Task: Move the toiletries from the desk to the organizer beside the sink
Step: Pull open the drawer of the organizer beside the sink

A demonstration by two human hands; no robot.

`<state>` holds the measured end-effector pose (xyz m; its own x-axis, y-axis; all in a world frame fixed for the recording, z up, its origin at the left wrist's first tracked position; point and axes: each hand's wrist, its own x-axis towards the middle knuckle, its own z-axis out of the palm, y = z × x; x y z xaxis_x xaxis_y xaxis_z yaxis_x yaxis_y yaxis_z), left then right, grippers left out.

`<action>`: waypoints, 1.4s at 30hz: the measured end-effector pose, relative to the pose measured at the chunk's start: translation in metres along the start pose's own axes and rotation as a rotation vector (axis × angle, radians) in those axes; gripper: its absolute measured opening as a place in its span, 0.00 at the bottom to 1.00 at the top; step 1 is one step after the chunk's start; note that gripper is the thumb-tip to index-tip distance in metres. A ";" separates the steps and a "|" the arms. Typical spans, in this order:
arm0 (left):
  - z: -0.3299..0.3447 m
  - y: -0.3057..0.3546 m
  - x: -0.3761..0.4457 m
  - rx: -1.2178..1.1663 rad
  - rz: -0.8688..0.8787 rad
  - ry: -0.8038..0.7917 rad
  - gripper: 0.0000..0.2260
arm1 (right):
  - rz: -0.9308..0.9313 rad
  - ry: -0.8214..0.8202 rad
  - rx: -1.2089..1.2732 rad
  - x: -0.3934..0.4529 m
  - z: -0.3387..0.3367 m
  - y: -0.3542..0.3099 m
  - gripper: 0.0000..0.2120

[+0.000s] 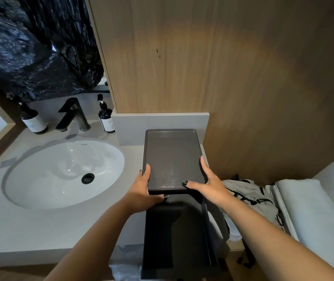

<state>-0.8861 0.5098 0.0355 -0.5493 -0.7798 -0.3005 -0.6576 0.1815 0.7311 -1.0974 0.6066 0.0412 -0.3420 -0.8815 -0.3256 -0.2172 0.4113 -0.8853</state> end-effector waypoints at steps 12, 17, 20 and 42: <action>0.006 -0.004 0.014 0.107 0.065 0.193 0.49 | -0.065 0.116 -0.173 0.025 0.000 0.012 0.58; 0.005 -0.007 0.017 0.084 0.069 0.176 0.51 | -0.063 0.205 -0.174 0.054 -0.011 0.006 0.37; 0.004 -0.008 0.017 0.101 0.081 0.171 0.51 | -0.052 0.154 -0.185 0.060 -0.013 0.008 0.41; -0.014 0.017 -0.047 0.114 0.042 0.224 0.29 | -0.325 0.085 -0.669 -0.018 0.010 -0.016 0.30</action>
<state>-0.8641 0.5411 0.0703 -0.4581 -0.8809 -0.1190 -0.6975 0.2732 0.6625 -1.0782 0.6139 0.0578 -0.2291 -0.9729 -0.0311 -0.8201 0.2101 -0.5323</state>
